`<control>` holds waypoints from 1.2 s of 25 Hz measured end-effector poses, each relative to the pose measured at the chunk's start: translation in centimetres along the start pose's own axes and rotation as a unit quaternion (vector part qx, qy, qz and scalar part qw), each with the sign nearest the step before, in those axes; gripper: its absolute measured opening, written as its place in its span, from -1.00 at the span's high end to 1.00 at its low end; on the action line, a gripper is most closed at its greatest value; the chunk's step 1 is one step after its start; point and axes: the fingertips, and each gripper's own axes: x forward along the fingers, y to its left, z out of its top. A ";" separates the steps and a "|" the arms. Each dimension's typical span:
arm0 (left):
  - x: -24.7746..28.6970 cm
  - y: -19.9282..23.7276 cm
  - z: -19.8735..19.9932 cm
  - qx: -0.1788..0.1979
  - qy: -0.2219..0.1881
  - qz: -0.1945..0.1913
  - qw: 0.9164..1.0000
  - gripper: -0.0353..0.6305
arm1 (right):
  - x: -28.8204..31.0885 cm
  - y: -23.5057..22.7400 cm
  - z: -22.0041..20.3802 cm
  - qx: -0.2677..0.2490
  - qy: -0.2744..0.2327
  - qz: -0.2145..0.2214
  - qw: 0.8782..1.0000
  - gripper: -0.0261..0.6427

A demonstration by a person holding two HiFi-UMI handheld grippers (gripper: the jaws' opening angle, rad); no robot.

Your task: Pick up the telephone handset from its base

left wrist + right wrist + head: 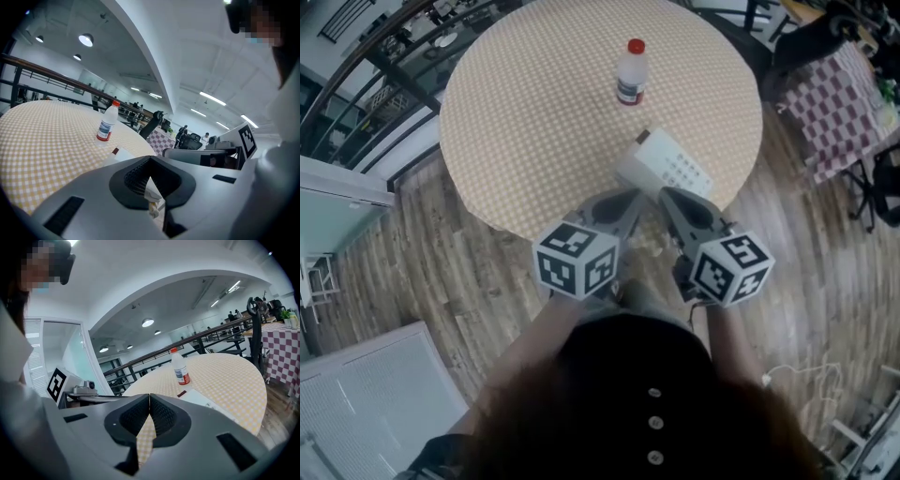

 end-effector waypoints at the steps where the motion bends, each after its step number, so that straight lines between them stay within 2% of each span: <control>1: 0.1 0.4 0.1 -0.001 0.002 -0.002 1.000 0.87 | 0.3 -0.1 -0.1 0.004 0.002 -0.002 1.000 0.89; 15: 0.4 2.4 -1.3 -0.015 0.039 -0.035 0.999 0.87 | 1.7 -0.8 0.0 0.023 -0.008 -0.040 0.999 0.89; 23: 1.2 3.5 -1.2 -0.027 0.046 -0.021 0.998 0.87 | 1.8 -1.2 0.5 0.031 0.007 -0.018 0.999 0.89; 30: 1.9 3.2 -1.5 -0.036 0.044 -0.015 0.998 0.87 | 2.0 -1.5 0.6 0.010 0.031 0.008 0.999 0.89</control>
